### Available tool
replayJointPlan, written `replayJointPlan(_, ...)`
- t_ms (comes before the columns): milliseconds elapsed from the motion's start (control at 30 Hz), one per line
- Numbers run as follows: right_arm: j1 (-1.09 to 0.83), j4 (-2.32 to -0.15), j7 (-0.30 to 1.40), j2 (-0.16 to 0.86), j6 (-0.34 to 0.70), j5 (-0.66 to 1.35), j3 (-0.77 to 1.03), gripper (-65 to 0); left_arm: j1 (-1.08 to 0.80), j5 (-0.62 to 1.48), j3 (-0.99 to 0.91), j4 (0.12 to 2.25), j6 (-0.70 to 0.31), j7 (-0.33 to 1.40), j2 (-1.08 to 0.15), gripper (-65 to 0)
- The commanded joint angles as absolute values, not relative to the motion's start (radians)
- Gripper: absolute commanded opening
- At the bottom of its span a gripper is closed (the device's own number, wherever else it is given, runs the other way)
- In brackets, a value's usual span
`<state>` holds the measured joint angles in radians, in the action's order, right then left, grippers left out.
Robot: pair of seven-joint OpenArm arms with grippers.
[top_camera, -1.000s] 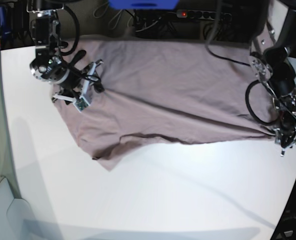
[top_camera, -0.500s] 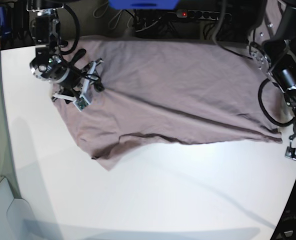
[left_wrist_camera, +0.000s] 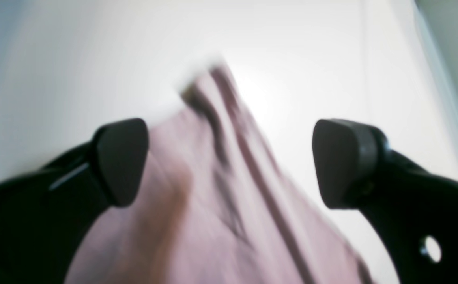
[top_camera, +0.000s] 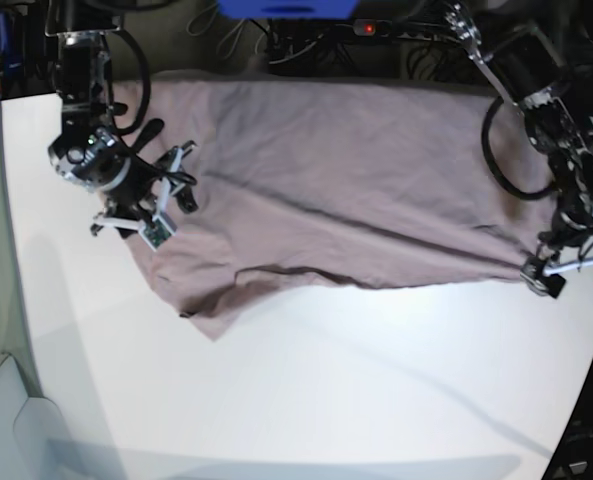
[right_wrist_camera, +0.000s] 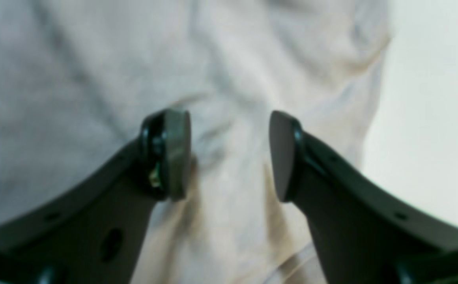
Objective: Layout the t-shirt on the table in an organized manner, then fold the t-shirt properly
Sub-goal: 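Drag the shirt hem with the right gripper to spread it out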
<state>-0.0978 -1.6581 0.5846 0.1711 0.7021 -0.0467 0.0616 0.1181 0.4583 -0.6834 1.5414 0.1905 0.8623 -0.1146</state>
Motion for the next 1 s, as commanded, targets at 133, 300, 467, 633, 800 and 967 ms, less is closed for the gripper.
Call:
replayJointPlan(133, -0.030, -1.675, 0.564, 0.180, 0.698, -0.039, 0.048, -36.1, 0.015, 0.463, -0.581, 1.627, 0.193, 0.849, -0.104, 0.0)
replayJointPlan(300, 0.044, -1.666, 0.564, 0.177, 0.698, -0.039, -0.076, -36.3, -0.050, 0.470, -0.481, 1.603, 0.191, 0.849, -0.150, 0.0)
replayJointPlan(467, 0.145, -1.546, 0.564, 0.142, 0.698, -0.041, -0.151, -36.4, -0.058, 0.464, -0.475, 1.569, 0.050, 0.849, -0.150, 0.0)
replayJointPlan(633, 0.239, -1.402, 0.555, 0.130, 0.698, -0.039, -0.188, -43.9, -0.058, 0.463, -0.476, 1.561, -0.042, 0.849, -0.150, -31.3)
replayJointPlan(800, 0.320, -1.251, 0.553, 0.096, 0.698, -0.038, -0.194, -56.2, -0.053, 0.463, -0.526, 1.512, -0.044, 0.849, -0.148, -53.2)
replayJointPlan(967, 0.389, -1.090, 0.496, 0.074, 0.698, -0.039, -0.214, -57.7, -0.050, 0.461, -0.538, 1.400, -0.044, 0.842, -0.177, -65.0)
